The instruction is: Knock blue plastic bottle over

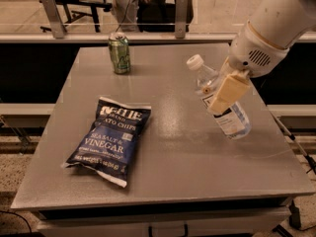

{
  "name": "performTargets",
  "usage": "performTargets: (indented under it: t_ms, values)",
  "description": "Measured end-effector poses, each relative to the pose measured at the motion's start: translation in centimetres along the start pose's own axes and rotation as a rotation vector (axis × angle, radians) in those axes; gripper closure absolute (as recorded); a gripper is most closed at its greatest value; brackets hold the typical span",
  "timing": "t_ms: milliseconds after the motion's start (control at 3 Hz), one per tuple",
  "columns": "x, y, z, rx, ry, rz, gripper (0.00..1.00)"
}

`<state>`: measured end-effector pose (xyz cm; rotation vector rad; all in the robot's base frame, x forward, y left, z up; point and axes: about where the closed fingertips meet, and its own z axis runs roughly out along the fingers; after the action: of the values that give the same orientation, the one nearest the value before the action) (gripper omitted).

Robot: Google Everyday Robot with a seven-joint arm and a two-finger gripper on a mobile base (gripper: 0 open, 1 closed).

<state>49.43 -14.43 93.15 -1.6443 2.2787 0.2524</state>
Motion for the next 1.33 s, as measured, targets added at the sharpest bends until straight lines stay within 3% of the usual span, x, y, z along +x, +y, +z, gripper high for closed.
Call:
performTargets:
  t_ms: [333,1000,1333]
  values:
    - [1.4,1.0,0.3,0.004,0.160,-0.027,1.00]
    - [3.8,2.4,1.8,0.059,0.388,-0.083,1.00]
    - [4.9,2.7,2.7,0.067,0.470,-0.105,0.74]
